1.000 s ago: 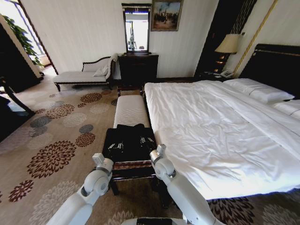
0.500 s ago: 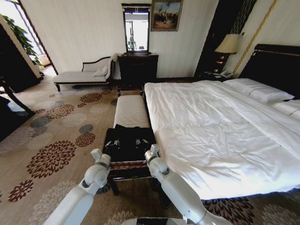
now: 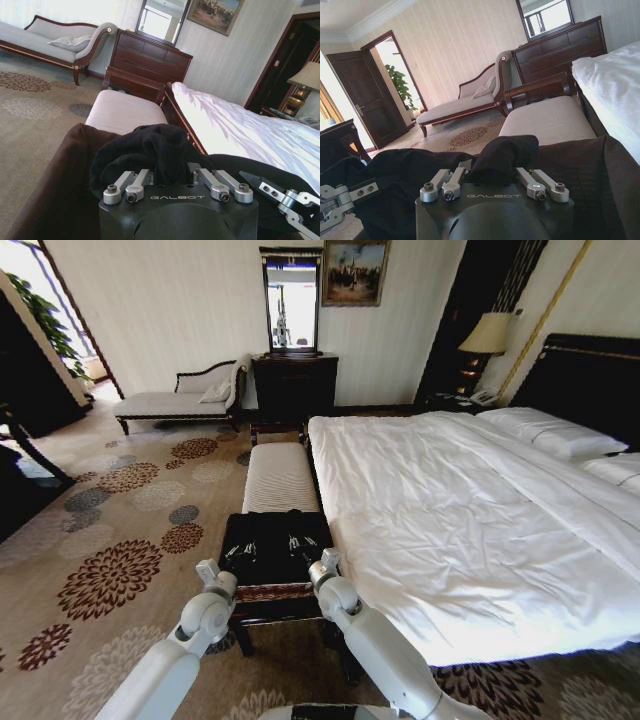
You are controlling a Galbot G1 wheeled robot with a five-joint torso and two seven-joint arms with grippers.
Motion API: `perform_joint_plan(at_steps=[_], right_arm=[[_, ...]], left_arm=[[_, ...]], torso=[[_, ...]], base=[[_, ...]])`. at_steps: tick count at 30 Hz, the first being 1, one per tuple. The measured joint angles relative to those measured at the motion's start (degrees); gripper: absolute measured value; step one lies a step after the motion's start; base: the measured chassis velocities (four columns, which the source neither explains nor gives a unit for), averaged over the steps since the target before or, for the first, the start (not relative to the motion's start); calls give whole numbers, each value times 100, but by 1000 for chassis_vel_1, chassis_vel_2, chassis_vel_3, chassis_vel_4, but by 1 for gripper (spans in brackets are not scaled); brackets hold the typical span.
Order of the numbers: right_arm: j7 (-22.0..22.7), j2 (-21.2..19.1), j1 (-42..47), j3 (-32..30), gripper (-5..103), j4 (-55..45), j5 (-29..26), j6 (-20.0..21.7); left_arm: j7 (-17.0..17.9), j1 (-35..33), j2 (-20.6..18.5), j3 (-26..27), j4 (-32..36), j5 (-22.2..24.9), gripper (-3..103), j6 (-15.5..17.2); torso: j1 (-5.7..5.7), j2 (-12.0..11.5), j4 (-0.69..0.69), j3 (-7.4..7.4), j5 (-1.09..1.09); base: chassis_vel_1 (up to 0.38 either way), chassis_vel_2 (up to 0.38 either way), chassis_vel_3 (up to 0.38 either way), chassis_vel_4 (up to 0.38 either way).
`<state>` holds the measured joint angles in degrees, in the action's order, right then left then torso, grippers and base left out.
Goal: Fold the clothes on the bed and place them into the basket.
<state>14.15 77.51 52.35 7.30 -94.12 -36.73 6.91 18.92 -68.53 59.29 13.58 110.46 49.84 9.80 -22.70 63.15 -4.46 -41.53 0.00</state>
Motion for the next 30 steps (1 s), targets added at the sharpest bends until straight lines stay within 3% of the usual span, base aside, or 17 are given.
perform_joint_plan(at_steps=[2, 3, 7, 8, 10, 14, 16, 19, 25, 30], right_arm=[[0, -17, 17, -5, 39, -9, -21, -1], [0, -27, 27, -16, 50, -15, -29, -2], [2, -40, 31, -31, 55, -36, -46, -2], [6, -43, 29, -34, 66, -41, -48, -2], [9, -45, 24, -34, 66, -41, -51, -2], [26, -45, 12, -35, 88, -82, -65, 4], [27, -44, 12, -35, 88, -90, -65, 5], [33, -48, 26, -51, 99, -137, -61, 6], [30, -94, 83, -172, 100, -232, 65, -9], [-103, -210, 216, -525, 100, -347, 596, -120]], left_arm=[[21, 1, 3, -7, 0, -30, 38, 15], [44, -3, 6, -6, 0, -63, 43, 28], [69, -18, 10, 0, -2, -87, 54, 42], [78, -21, 11, 1, 1, -89, 64, 46], [91, -21, 12, 1, 5, -89, 64, 48], [132, -1, 14, 8, 49, -85, 86, 49], [136, -2, 14, 9, 55, -84, 86, 48], [149, -24, 9, 25, 86, -85, 99, 39], [173, -87, -10, 76, 123, -341, 100, -82], [357, -80, -89, 149, 103, -1079, 100, -250]], torso=[[0, 0, 0, 0, 0], [0, 0, 0, 0, 0], [0, 0, 0, 0, 0], [0, 0, 0, 0, 0], [0, 0, 0, 0, 0], [0, 0, 0, 0, 0], [0, 0, 0, 0, 0], [0, 0, 0, 0, 0], [0, 0, 1, 0, 0], [0, 0, 0, 0, 0]], base=[[0, 0, 0, 0], [0, 0, 0, 0], [0, 0, 0, 0], [0, 0, 0, 0], [0, 0, 0, 0], [0, 0, 0, 0], [0, 0, 0, 0], [0, 0, 0, 0], [0, 0, 0, 0], [0, 0, 0, 0]])
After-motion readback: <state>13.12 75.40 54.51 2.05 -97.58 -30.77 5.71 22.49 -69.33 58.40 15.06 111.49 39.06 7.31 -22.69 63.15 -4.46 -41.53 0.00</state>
